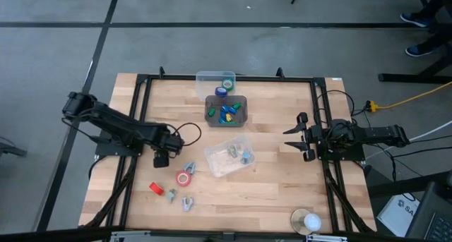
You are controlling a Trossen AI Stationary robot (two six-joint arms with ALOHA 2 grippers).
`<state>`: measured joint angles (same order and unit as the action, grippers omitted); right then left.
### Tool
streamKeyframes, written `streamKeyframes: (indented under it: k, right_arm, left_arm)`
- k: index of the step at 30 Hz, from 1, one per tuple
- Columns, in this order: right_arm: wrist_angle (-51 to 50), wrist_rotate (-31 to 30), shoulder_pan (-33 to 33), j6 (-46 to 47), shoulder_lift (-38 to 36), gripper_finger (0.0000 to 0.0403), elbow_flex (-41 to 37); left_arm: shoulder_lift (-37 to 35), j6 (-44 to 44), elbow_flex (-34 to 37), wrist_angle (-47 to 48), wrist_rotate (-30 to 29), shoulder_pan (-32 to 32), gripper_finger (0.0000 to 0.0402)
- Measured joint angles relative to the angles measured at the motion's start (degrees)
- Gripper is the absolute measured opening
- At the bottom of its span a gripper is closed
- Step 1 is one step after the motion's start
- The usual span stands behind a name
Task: Pick and place Stapler, Stapler remover, tape
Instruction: Put the black staple remover into the bottom transparent bin
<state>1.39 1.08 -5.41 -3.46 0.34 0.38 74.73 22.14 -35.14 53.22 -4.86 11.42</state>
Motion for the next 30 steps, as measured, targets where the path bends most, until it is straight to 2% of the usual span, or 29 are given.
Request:
streamKeyframes:
  k: [8,14,22,26,30]
  right_arm:
    - [0.0,0.0,0.0,0.0,0.0,0.0187,0.0]
    - [0.0,0.0,0.0,0.0,0.0,0.0188,0.0]
    - [0.0,0.0,0.0,0.0,0.0,0.0188,0.0]
    - [0.0,0.0,0.0,0.0,0.0,0.0188,0.0]
    - [0.0,0.0,0.0,0.0,0.0,0.0188,0.0]
  left_arm:
    - [5.5,-2.6,-0.2,-4.4,-0.1,0.0,0.0168]
    - [6.3,-2.4,-0.7,-4.9,-0.1,0.0,0.0161]
    - [6.4,-1.8,-2.7,-9.9,-2.1,0.0,0.0084]
    - [6.4,-4.1,-3.8,-16.6,-5.9,0.0,0.0046]
    - [6.4,-7.3,-4.4,-25.1,-8.4,-1.0,0.0037]
